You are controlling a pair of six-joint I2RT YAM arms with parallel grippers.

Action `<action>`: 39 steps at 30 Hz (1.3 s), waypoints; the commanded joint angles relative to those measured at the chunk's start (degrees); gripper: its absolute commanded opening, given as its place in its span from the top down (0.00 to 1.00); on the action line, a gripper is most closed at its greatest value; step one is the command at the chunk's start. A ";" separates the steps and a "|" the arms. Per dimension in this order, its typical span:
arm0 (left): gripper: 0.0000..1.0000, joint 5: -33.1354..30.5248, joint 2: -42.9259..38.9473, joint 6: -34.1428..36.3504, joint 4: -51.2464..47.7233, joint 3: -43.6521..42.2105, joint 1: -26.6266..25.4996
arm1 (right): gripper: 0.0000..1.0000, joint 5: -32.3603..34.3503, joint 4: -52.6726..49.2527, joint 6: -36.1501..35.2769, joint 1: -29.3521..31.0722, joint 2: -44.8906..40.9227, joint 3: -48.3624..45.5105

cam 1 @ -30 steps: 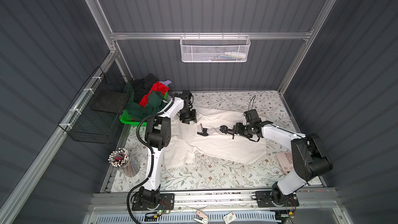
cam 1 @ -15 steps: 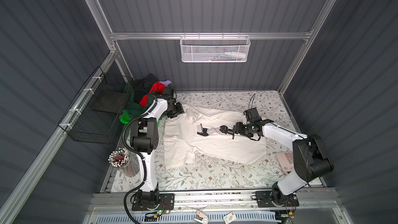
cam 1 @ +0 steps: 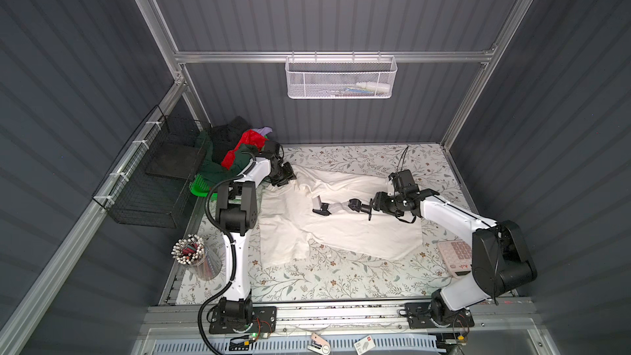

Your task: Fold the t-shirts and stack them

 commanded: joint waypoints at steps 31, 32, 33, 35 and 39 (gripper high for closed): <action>1.00 -0.46 7.58 2.74 -5.18 16.31 0.38 | 0.40 0.86 -2.24 -0.20 -0.77 -1.07 -0.88; 1.00 -0.93 7.74 2.79 -5.16 17.00 0.46 | 0.40 0.87 -2.33 -0.28 -0.82 -1.07 -0.84; 1.00 -1.48 7.93 2.61 -5.20 17.81 0.56 | 0.40 0.85 -2.41 -0.30 -0.77 -1.05 -0.88; 1.00 -1.85 8.61 2.45 -4.82 19.29 0.84 | 0.40 1.02 -2.37 -0.17 -0.77 -1.12 -1.02; 1.00 -1.99 11.00 2.30 -4.82 22.47 1.26 | 0.40 0.91 -2.36 -0.05 -0.79 -1.43 -1.32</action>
